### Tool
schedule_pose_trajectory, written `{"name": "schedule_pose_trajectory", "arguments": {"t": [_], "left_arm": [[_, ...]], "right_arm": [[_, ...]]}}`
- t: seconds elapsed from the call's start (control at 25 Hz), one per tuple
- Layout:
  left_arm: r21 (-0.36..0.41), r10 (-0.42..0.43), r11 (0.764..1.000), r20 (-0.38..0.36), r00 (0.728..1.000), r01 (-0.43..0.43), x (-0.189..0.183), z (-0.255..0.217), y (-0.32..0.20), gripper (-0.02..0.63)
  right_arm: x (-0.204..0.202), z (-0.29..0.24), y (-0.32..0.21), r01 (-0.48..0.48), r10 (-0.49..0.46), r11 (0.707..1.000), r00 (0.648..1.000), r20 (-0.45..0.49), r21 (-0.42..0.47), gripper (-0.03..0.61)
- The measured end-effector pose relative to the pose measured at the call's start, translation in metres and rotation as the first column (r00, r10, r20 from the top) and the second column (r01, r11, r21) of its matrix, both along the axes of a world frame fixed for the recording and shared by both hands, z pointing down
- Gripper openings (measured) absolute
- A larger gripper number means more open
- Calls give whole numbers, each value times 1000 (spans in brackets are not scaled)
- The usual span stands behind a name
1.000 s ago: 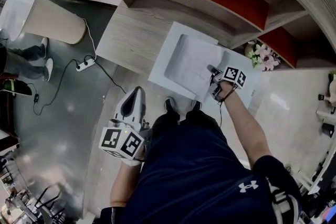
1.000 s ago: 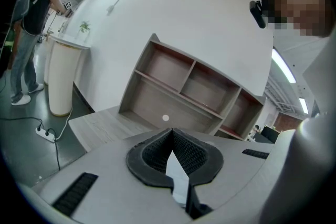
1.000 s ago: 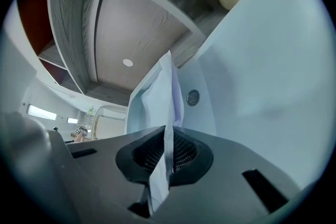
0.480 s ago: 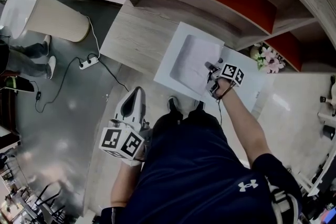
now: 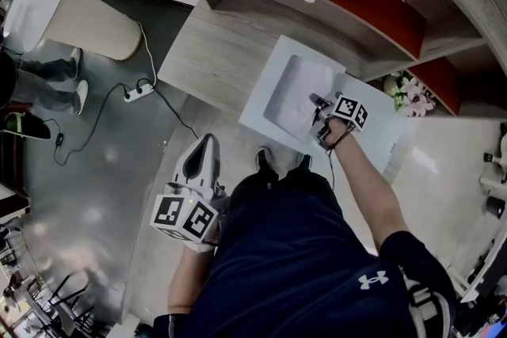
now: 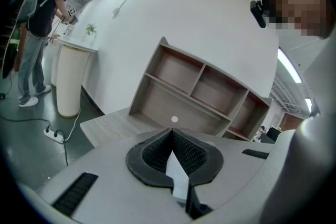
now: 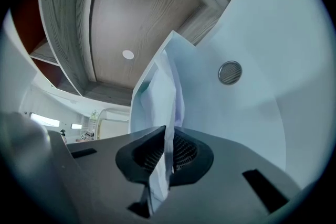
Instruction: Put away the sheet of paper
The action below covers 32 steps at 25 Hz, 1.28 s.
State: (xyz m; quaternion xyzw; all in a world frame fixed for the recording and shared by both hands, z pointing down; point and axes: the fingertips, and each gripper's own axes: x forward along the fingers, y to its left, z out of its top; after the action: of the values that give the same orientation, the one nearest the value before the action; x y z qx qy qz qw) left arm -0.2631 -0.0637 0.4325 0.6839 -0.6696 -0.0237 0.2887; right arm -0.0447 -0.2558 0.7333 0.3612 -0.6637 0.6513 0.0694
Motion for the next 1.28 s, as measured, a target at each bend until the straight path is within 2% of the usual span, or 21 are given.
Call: {"name": "schedule_pose_trajectory", "arguments": {"t": [0.2,0.24,0.28,0.36,0.48,0.56,0.6,0.72,0.84,1.0,1.08,1.28], "left_arm": [[4,16,1000,-2,1000,-16,1,0,-1,15],[7,20,1000,-3,1000,-20,2,0,-2,15],[10,27,1000,-5,1000,-26,3,0,-3,15],[15,42,999,-8,999,-42,8,-1,-7,15],[32,75,997,-11,997,-74,20,-4,-18,15],[47,100,994,-9,995,-99,29,-7,-28,15],[54,114,992,-7,994,-113,33,-9,-33,15],[83,157,984,3,988,-157,49,-18,-49,15],[113,196,974,8,981,-196,69,-28,-61,15],[143,232,962,15,973,-231,89,-40,-70,15],[165,244,956,24,969,-245,97,-49,-76,15],[243,257,934,60,965,-264,113,-82,-91,15]], "right_arm": [[1,-5,-1,22,-21,999,999,-24,42,30],[3,-7,0,24,-22,999,999,-33,49,125],[8,-10,2,24,-22,998,999,-46,55,175],[22,-18,8,29,-21,997,995,-94,78,203],[53,-51,8,21,8,984,987,-159,179,209],[67,-92,3,-18,54,960,991,-121,280,201],[71,-118,0,-37,71,940,994,-89,339,172],[80,-197,-1,-31,68,857,996,-54,515,84],[90,-262,4,33,48,758,993,-106,652,74],[95,-324,21,121,52,619,980,-194,776,71],[96,-351,31,174,72,533,966,-249,828,71],[89,-417,56,288,129,288,933,-336,913,44]]}}
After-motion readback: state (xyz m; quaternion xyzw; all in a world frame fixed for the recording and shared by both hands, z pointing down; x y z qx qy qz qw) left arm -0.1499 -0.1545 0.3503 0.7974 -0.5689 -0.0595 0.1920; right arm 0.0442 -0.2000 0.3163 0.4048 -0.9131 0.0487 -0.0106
